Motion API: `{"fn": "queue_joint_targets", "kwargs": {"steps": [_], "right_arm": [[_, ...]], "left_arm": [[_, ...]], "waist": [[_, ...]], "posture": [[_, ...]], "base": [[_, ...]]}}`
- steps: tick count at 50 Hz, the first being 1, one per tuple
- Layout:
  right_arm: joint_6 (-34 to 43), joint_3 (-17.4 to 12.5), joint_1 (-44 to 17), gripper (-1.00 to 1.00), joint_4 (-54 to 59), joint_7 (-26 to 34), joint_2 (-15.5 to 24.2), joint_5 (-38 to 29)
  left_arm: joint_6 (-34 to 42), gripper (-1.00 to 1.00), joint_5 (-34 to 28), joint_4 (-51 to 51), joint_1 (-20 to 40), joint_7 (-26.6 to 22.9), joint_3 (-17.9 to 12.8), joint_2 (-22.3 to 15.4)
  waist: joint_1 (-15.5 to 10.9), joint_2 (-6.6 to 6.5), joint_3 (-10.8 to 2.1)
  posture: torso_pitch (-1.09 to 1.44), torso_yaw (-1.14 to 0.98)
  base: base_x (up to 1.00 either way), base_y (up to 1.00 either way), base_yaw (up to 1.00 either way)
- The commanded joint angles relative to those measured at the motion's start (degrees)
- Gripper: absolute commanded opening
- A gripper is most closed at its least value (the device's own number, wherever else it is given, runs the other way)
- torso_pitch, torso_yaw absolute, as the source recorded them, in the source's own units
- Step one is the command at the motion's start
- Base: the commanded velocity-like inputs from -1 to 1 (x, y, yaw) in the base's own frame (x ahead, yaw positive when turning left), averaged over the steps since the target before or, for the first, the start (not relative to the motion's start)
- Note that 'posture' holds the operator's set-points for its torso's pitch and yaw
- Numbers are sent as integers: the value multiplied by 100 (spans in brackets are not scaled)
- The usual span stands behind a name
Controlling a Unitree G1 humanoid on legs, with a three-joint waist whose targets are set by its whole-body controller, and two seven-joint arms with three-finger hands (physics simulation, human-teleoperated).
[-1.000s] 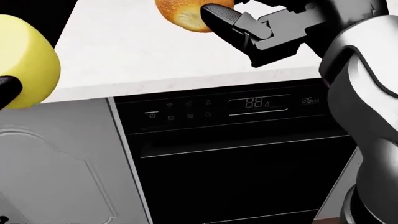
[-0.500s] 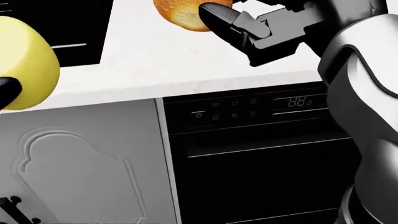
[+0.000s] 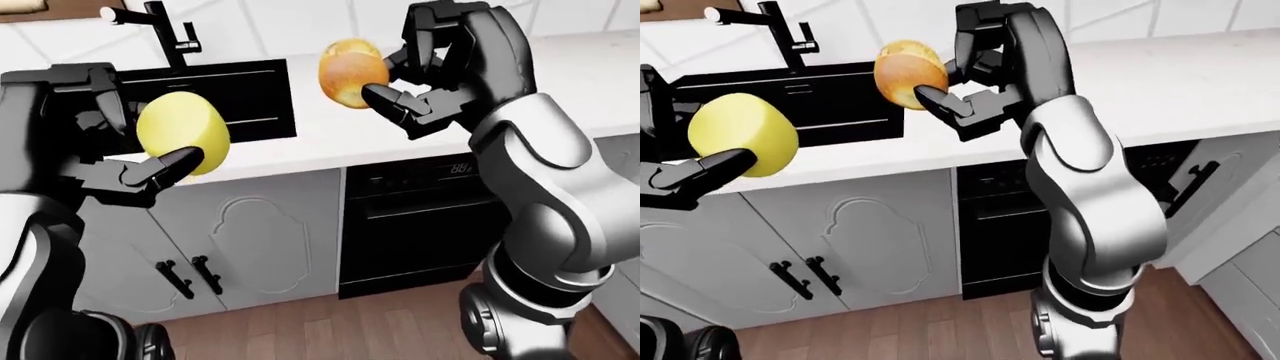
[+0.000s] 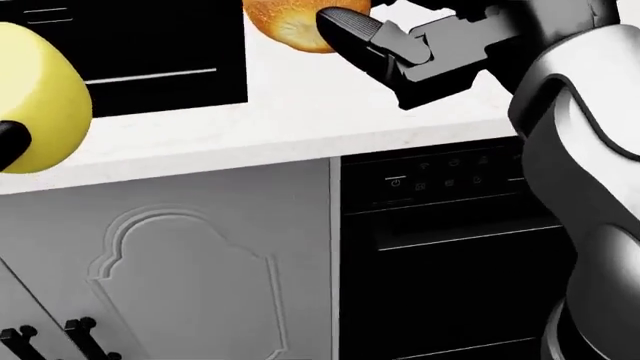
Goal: Place the bread and cheese on the cutting board.
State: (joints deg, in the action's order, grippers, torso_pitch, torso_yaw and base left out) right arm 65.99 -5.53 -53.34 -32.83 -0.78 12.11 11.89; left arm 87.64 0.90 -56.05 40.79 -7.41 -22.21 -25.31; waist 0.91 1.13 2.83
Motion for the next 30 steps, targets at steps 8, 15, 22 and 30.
{"fn": "queue_joint_targets", "kwargs": {"steps": [8, 15, 22, 30], "right_arm": [[-96, -57, -159, -100, -48, -4, 40, -41], [-75, -63, -177, -100, -54, -3, 34, -52], [-137, -47, -129, -100, -35, 4, 13, -61], [-107, -63, -131, -100, -74, 10, 23, -55]], "left_arm": [[-315, -100, -28, -66, -28, 21, -20, 13], [-334, -100, -18, -60, -46, 28, -29, 30], [-288, -100, 1, -18, 37, 28, -40, -10], [-273, -100, 9, -43, 48, 48, -9, -13]], "waist": [[-44, 46, -217], [-2, -639, -222], [13, -302, -98], [33, 58, -134]], "posture": [[0, 0], [0, 0], [0, 0], [0, 0]], "base": [[0, 34, 0], [0, 34, 0], [0, 34, 0], [0, 36, 0]]}}
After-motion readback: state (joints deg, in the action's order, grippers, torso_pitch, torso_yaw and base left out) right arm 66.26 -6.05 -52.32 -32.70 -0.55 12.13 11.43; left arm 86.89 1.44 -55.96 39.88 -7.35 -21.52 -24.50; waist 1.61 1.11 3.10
